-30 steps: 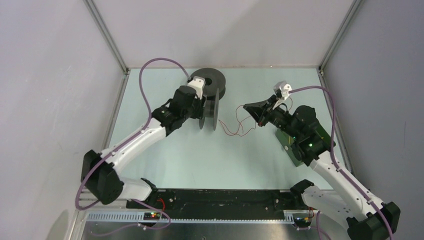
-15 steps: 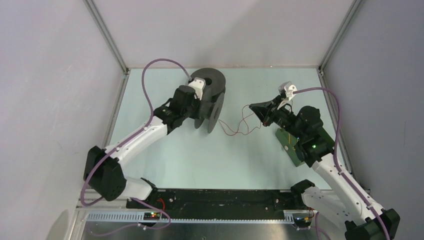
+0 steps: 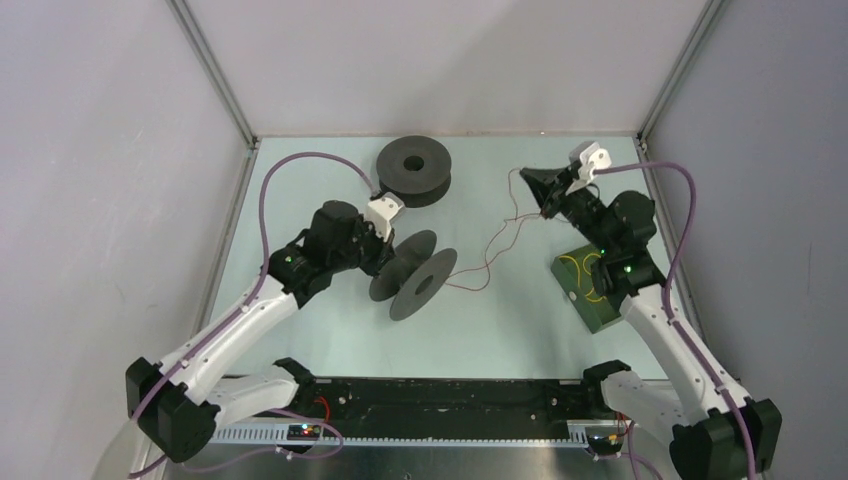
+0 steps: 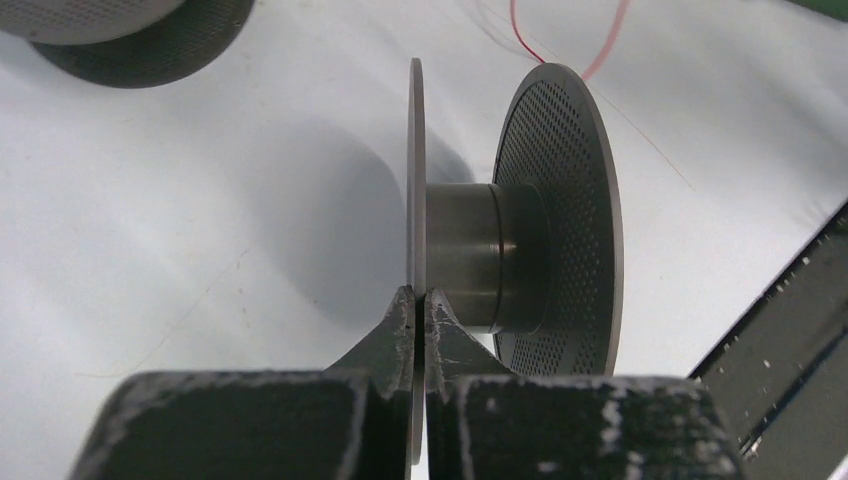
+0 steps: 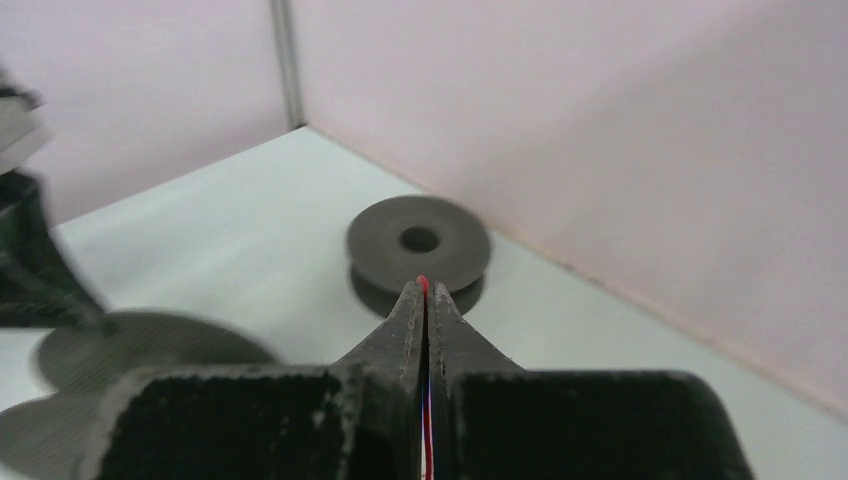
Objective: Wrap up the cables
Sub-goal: Move the cable reel to the center of the board, then wrap the cable around the cable reel.
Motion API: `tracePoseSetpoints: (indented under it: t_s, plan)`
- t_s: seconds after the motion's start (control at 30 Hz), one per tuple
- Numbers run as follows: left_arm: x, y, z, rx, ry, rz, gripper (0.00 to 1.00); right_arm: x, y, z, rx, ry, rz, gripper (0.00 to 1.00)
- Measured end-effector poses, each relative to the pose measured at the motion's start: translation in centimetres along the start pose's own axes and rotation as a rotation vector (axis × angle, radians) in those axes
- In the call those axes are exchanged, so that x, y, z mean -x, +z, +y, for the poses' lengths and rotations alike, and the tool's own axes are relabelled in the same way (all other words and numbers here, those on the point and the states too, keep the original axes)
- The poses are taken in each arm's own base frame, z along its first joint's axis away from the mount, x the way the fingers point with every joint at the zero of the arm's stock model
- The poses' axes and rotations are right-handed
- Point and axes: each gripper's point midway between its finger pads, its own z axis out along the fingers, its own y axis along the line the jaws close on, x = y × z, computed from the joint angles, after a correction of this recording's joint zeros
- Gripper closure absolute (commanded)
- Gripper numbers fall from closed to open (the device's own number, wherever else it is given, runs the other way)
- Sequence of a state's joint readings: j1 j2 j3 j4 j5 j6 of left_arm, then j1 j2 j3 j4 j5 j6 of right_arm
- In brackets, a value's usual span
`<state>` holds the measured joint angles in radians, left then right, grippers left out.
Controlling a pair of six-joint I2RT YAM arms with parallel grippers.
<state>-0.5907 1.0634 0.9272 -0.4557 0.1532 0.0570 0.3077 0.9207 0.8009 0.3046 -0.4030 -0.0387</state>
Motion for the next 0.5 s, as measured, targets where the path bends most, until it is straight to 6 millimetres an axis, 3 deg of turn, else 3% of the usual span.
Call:
tracePoseSetpoints:
  t_s: [0.1,0.2,0.4,0.5]
  plan:
    - [-0.6,-0.4,-0.9,-0.049,0.02,0.004,1.0,1.7,1.4,-2.2,-0.03,-0.084,-0.033,1.0]
    - [-0.7,-0.4,-1.3,-0.079,0.03,0.004,1.0,2.4,2.9,-2.6,0.008,-0.148,-0.064,1.0]
    - [-0.7,-0.4,-1.8,-0.108,0.05,-0.001,1.0,-0.4,6.1,0.1,0.152,-0.262,-0.064,1.0]
    - [-0.6,-0.4,-1.9,-0.117,0.057,-0.004,1.0,-1.3,7.2,0.2,0.169,-0.299,-0.069,1.0]
